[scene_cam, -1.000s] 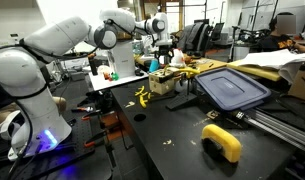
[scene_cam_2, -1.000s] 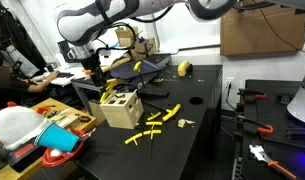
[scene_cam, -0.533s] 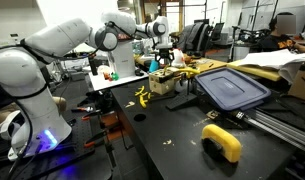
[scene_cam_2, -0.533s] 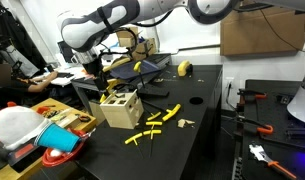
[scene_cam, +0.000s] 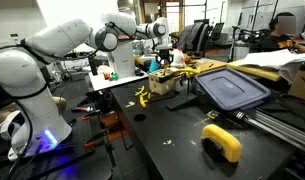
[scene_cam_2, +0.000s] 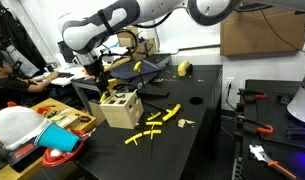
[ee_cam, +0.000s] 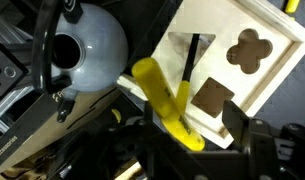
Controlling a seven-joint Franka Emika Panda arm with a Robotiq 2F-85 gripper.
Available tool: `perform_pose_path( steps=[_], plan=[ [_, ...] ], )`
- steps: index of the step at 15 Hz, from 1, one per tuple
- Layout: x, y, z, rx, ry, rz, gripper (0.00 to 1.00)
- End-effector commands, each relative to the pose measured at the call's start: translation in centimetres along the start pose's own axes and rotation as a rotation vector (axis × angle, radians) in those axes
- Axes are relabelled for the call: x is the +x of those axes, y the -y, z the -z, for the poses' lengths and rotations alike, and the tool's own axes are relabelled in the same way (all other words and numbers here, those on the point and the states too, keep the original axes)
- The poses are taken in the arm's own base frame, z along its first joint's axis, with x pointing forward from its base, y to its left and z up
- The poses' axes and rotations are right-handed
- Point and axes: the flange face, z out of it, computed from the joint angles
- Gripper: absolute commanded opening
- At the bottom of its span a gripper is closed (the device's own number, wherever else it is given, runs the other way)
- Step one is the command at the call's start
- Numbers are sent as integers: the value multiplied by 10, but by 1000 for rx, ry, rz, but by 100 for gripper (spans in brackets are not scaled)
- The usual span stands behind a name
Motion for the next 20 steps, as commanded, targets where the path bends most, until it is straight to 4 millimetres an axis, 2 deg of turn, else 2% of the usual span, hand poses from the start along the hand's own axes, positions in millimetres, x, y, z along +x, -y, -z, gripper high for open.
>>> perform_pose_path(
  steps=[1, 5, 7, 8, 20],
  plan=[
    [2, 1, 6, -23, -8, -31, 42],
    [3, 0, 9, -27, -20, -44, 12],
    [4, 1, 12, -29, -26, -53, 1],
    [4, 1, 14, -29, -31, -66, 6],
    [20, 3, 52, -70, -218, -204, 6]
  ],
)
